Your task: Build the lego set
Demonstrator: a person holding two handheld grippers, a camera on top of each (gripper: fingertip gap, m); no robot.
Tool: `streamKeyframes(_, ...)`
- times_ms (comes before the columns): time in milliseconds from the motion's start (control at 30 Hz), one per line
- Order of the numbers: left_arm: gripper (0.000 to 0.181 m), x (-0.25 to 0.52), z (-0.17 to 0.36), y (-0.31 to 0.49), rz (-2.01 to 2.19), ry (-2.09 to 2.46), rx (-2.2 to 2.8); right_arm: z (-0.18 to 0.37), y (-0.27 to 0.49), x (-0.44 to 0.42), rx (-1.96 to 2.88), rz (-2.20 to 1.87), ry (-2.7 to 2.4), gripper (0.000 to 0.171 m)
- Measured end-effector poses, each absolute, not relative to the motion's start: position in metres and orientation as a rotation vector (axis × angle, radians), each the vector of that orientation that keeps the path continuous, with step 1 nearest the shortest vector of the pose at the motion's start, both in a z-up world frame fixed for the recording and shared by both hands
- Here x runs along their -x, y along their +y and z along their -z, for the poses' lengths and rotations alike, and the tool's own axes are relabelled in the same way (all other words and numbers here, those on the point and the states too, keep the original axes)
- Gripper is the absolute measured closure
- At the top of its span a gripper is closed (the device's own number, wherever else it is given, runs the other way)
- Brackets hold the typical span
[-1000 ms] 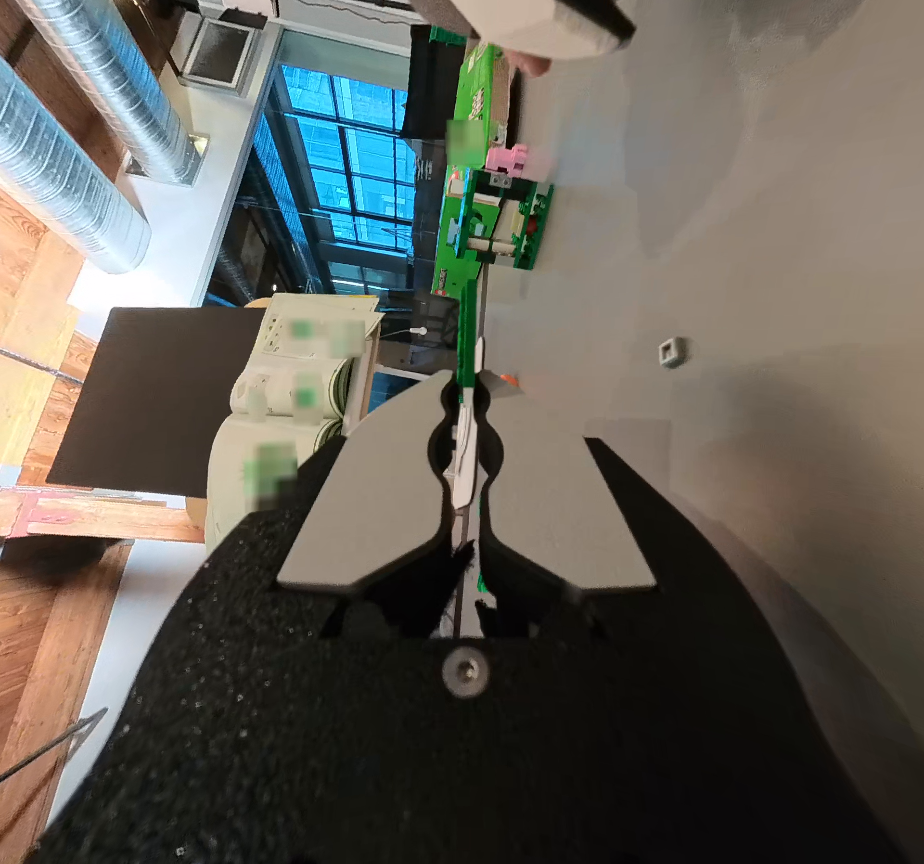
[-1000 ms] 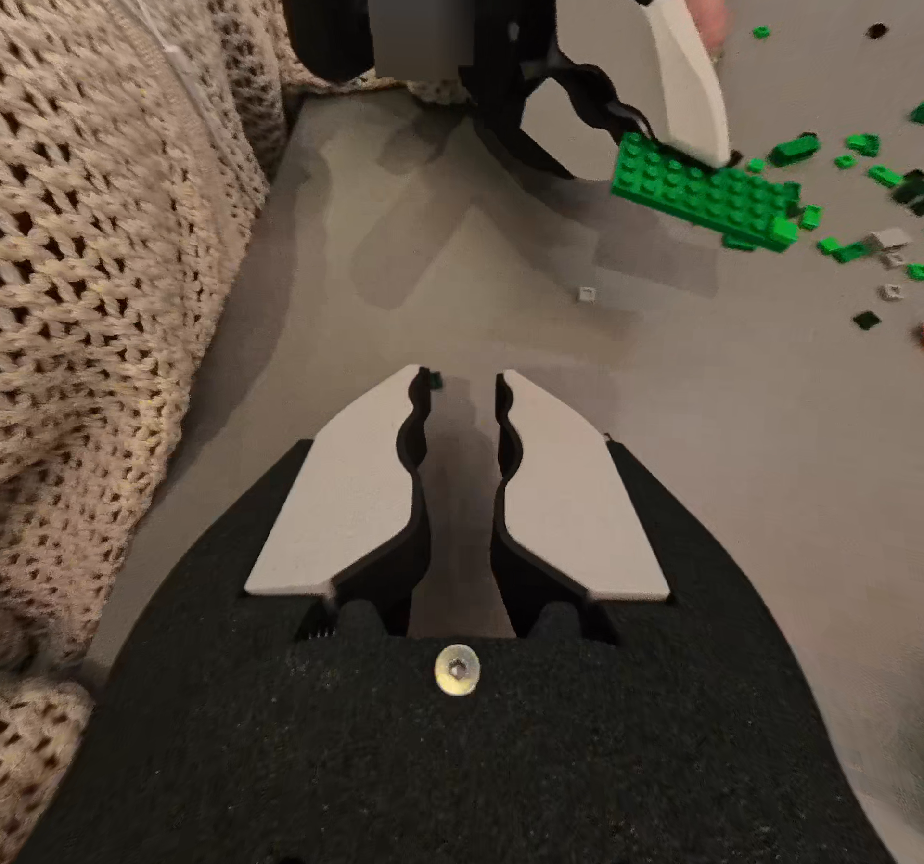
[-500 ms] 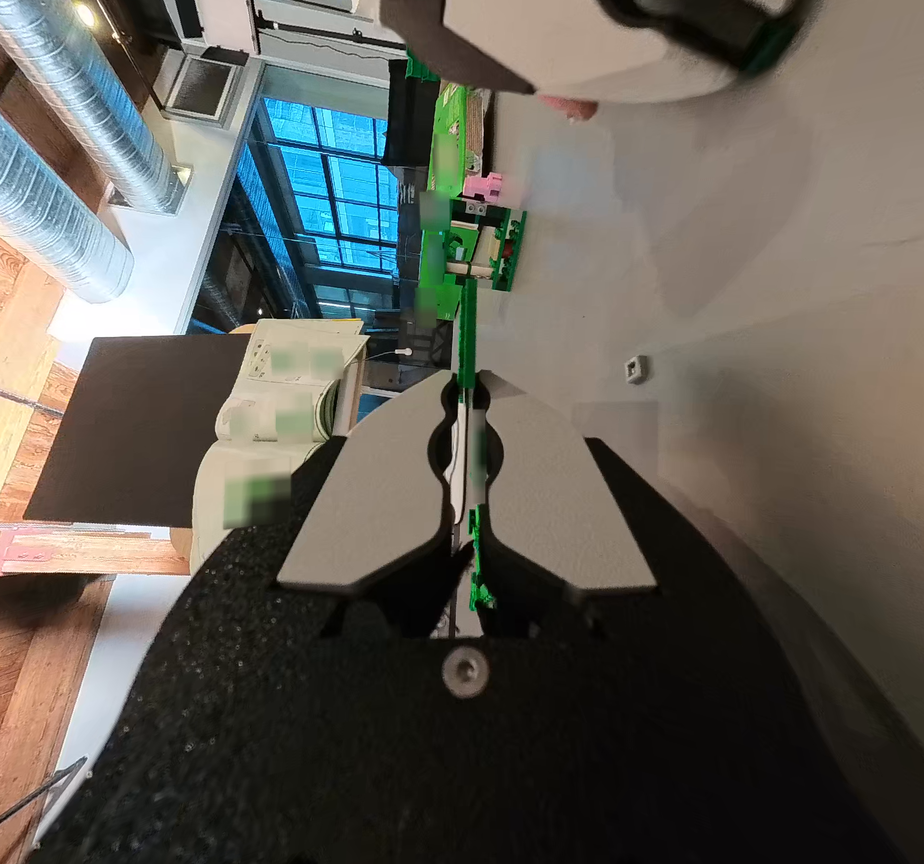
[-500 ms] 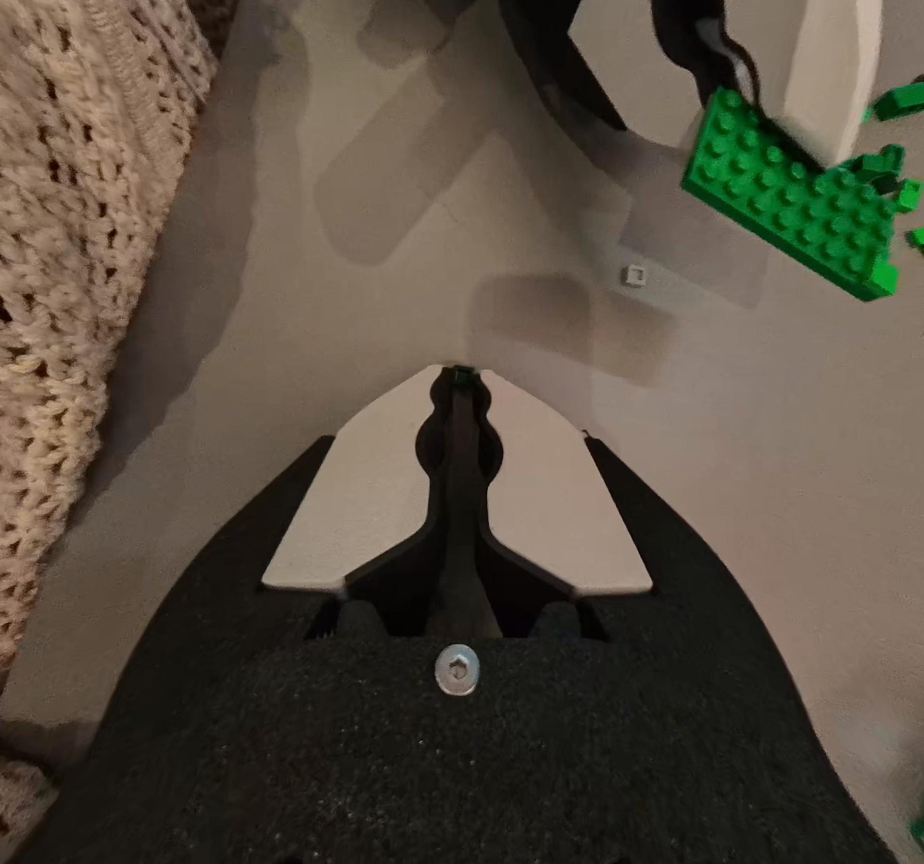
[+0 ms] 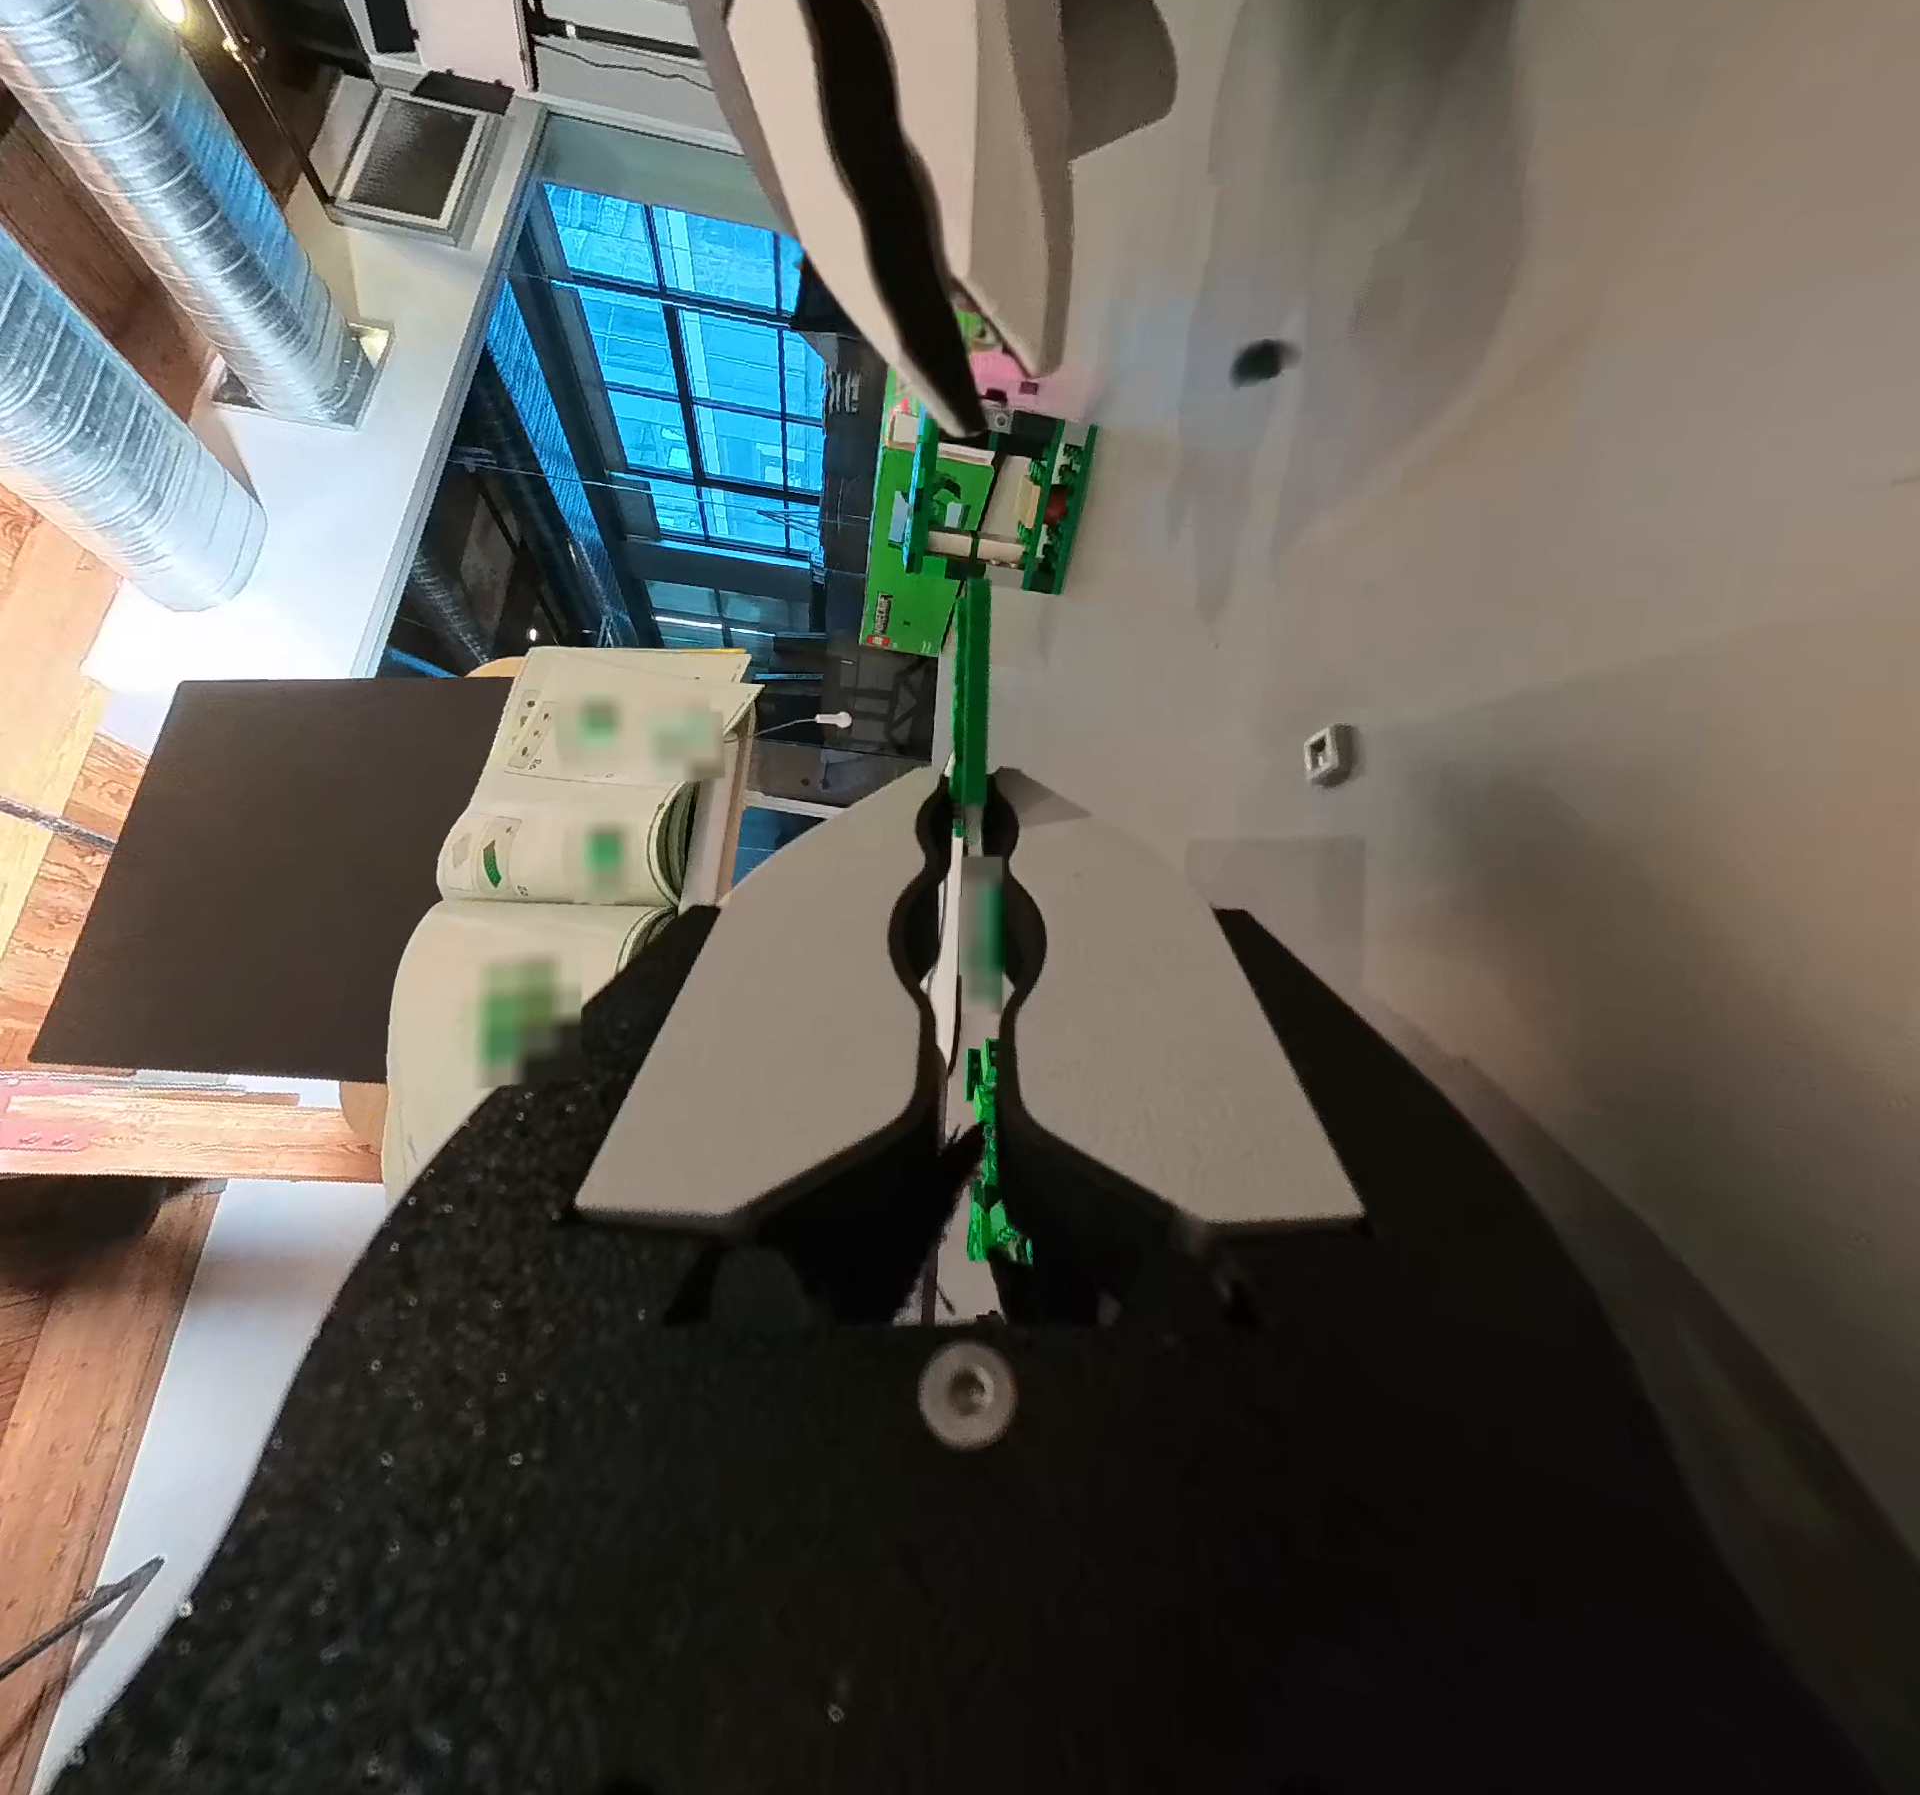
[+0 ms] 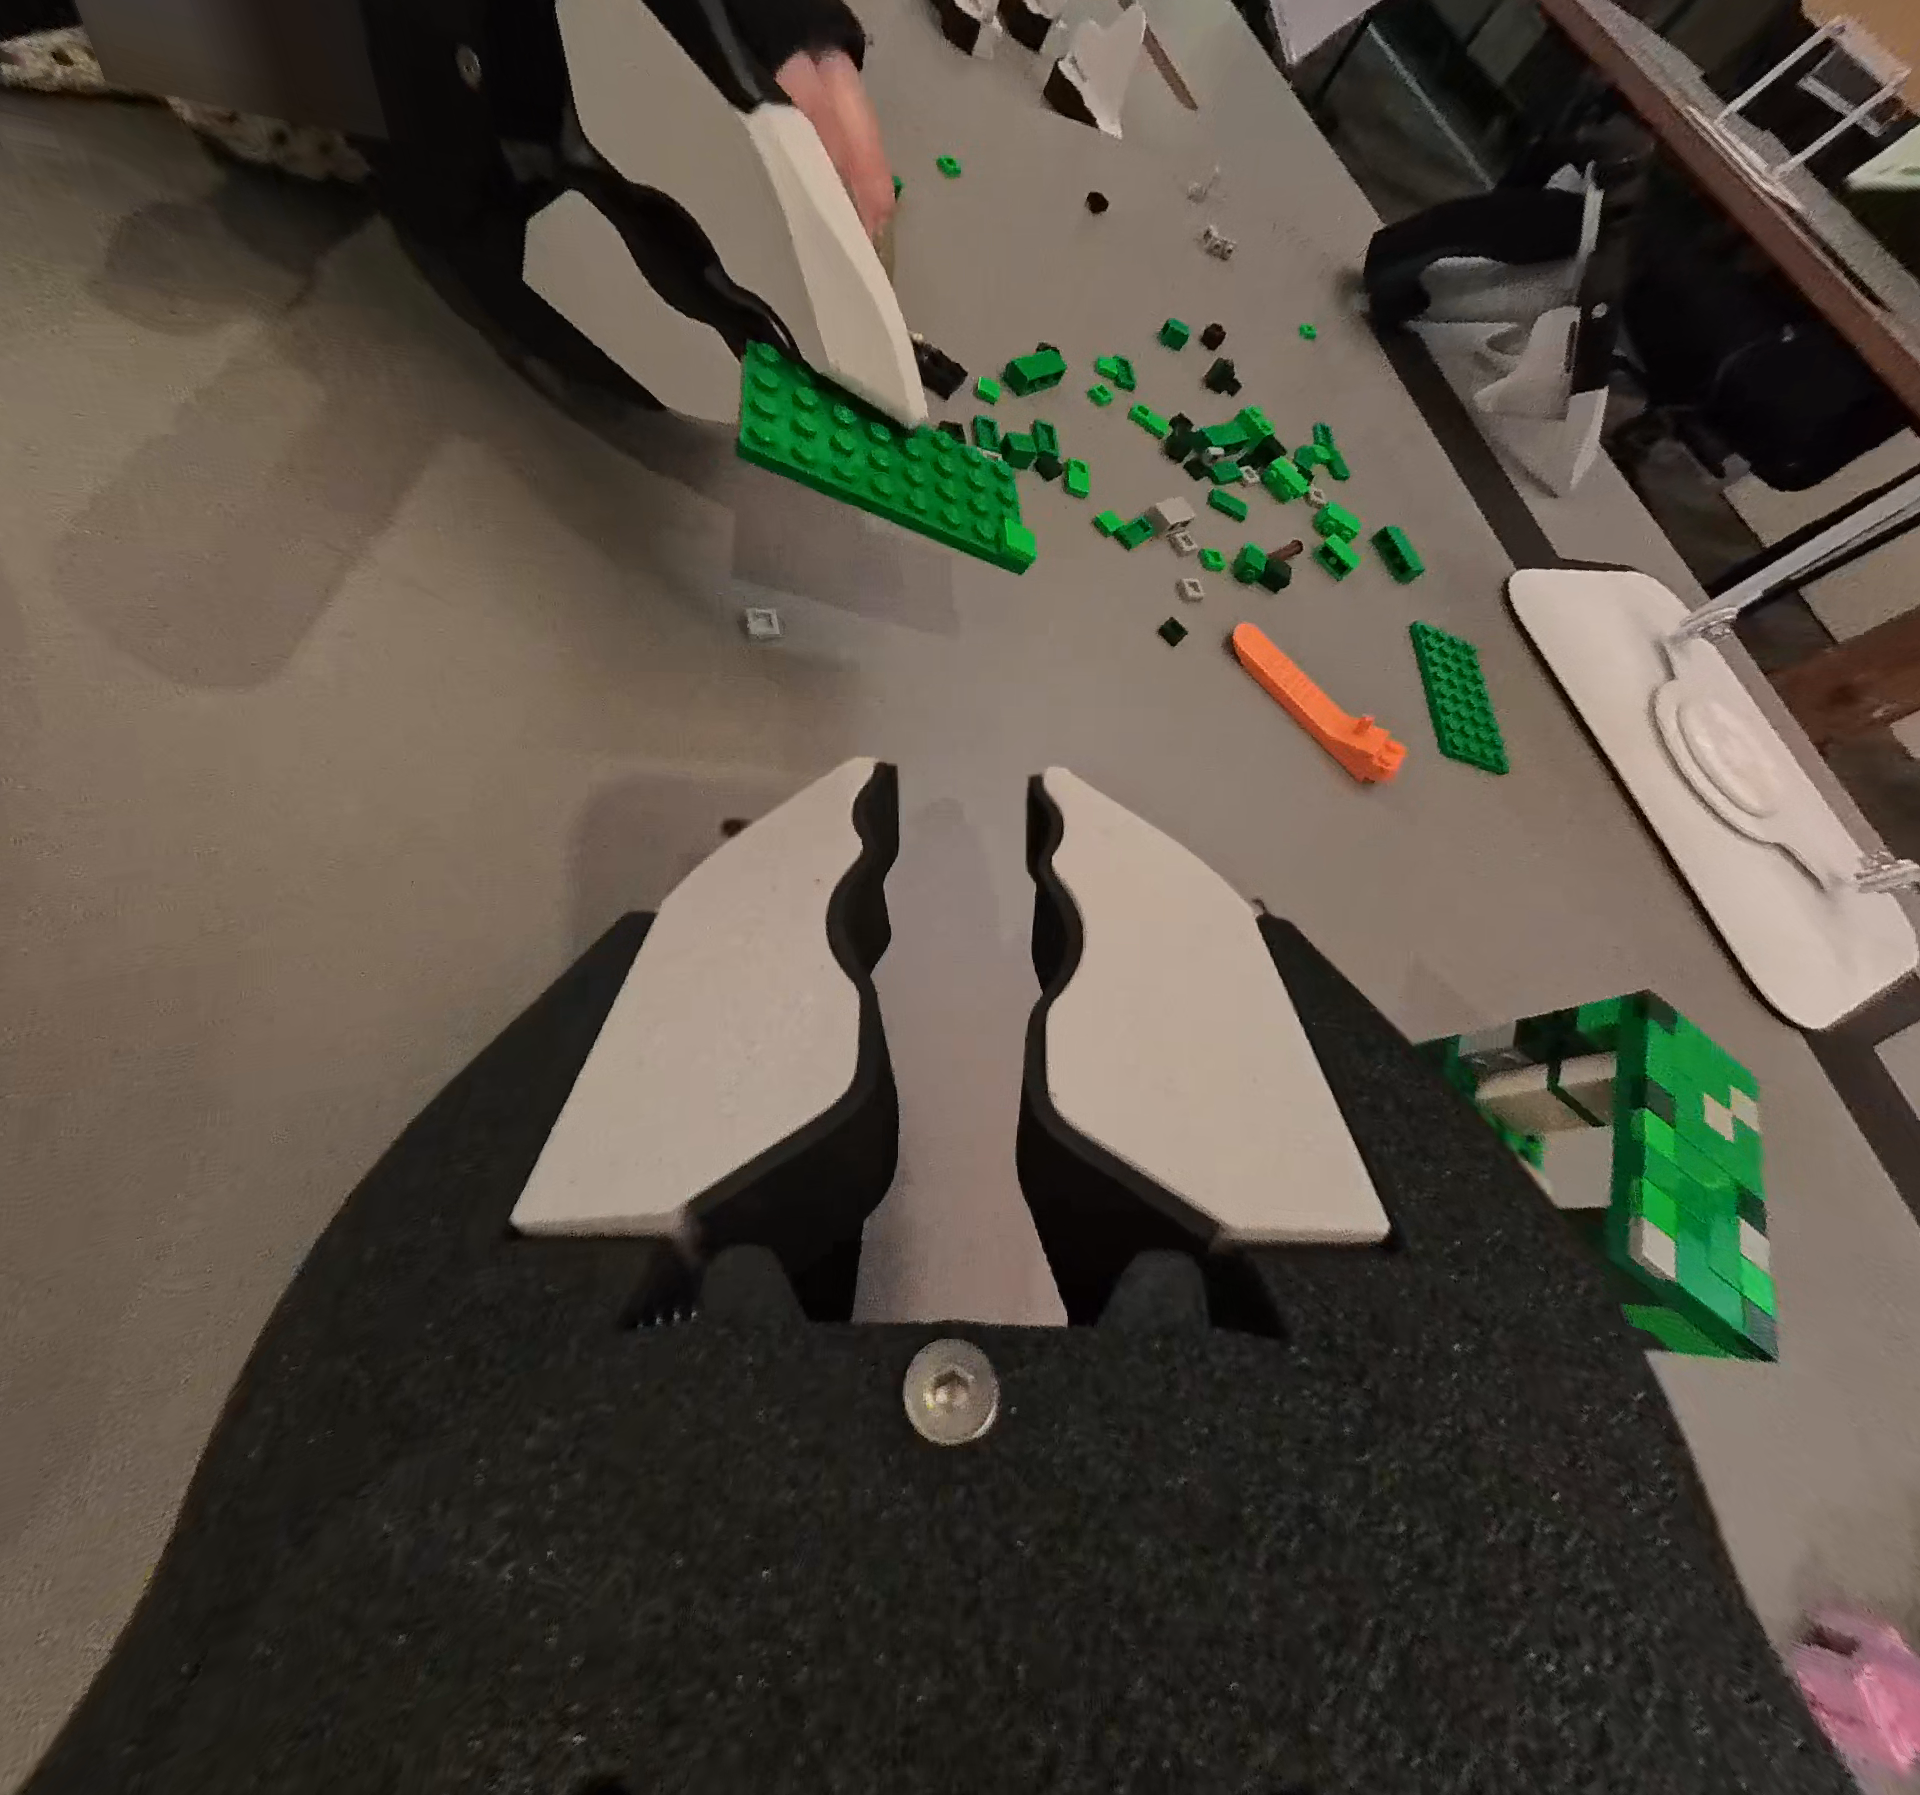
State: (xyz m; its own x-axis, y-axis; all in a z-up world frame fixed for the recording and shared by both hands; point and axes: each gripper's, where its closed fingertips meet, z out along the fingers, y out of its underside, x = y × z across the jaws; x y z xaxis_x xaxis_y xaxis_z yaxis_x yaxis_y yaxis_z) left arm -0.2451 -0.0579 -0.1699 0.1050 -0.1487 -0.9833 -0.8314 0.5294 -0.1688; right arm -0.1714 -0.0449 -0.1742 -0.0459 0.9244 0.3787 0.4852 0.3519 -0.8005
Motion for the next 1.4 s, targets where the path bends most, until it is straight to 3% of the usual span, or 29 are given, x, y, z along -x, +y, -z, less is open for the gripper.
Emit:
streamKeyframes(333,0.177,0.245,0.171,-0.058,-0.625,1.41,0.922,0.196,-0.095,0.165,1.25,-0.921,-1.95,0.155)
streamKeyframes(700,0.177,0.243,0.172,-0.059,-0.632,1.421,0.914,0.224,-0.102,0.162,1.368,-0.865,-2.09,0.159)
streamKeyframes(867,0.177,0.243,0.171,-0.059,-0.635,1.418,0.908,0.221,-0.09,0.168,1.336,-0.735,-2.037,0.171)
streamKeyframes(1033,0.177,0.243,0.171,-0.059,-0.637,1.419,0.907,0.201,-0.092,0.169,1.319,-0.867,-1.95,0.17)
streamKeyframes(1200,0.177,0.244,0.171,-0.059,-0.639,1.42,0.908,0.221,-0.099,0.167,1.36,-0.816,-2.065,0.154)
streamKeyframes(1400,0.177,0.244,0.172,-0.059,-0.638,1.423,0.908,0.227,-0.1,0.168,1.431,-0.811,-2.08,0.16)
